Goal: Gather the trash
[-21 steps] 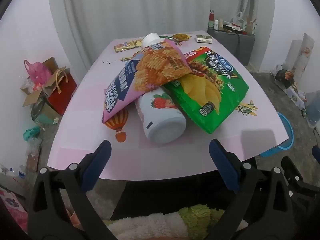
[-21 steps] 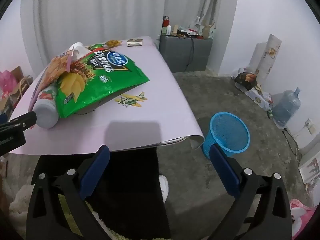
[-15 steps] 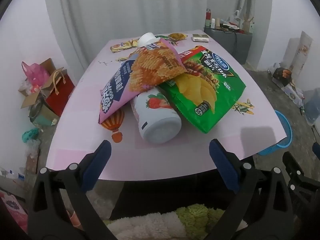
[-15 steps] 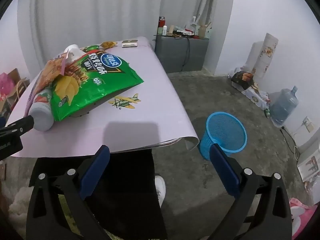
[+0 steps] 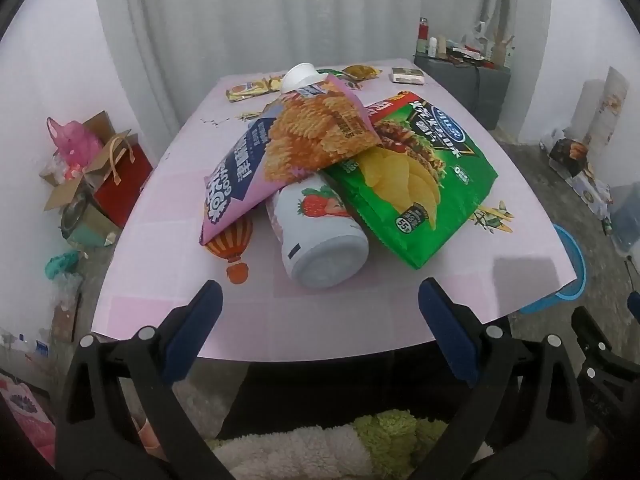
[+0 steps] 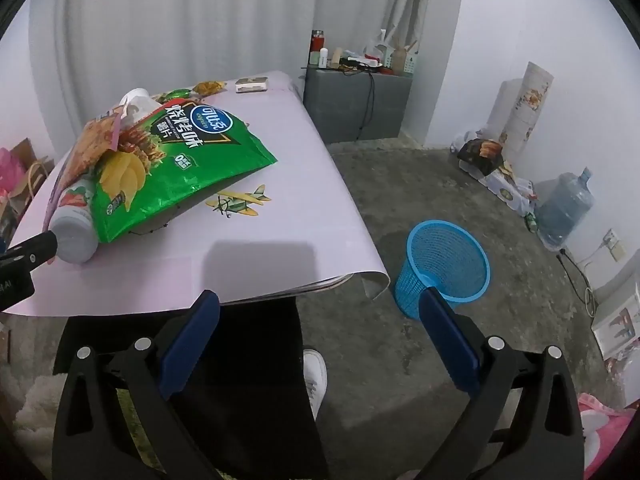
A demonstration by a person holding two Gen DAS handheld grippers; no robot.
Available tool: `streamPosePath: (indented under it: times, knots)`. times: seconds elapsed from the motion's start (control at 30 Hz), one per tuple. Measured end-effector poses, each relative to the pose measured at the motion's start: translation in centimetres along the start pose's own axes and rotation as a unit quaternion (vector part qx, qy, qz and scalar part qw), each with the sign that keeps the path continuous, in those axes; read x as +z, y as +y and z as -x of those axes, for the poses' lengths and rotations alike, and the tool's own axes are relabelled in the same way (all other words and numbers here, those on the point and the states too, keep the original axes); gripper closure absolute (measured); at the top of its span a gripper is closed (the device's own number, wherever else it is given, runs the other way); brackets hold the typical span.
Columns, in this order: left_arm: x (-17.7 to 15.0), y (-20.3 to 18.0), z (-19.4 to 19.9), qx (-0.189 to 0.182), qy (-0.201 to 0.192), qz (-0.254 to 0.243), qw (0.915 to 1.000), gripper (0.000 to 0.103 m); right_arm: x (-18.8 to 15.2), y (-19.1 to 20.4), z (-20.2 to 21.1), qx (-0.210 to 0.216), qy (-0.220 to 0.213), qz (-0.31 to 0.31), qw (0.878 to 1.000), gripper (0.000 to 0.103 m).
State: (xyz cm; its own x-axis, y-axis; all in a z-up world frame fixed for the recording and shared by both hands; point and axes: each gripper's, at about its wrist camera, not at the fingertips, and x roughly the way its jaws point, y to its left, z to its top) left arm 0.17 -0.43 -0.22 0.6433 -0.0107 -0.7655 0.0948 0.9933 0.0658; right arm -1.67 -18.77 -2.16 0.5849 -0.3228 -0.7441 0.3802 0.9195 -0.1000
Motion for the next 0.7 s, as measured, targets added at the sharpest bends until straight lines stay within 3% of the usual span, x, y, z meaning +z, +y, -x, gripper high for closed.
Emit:
streamPosePath:
  times: [0.7]
  knots:
    - [0.16,0.67,0.22,0.012,0.0,0.01,0.9999,0.009,0.21,-0.02,0.19,-0.001,-0.002,-0.002,1.0,0.006]
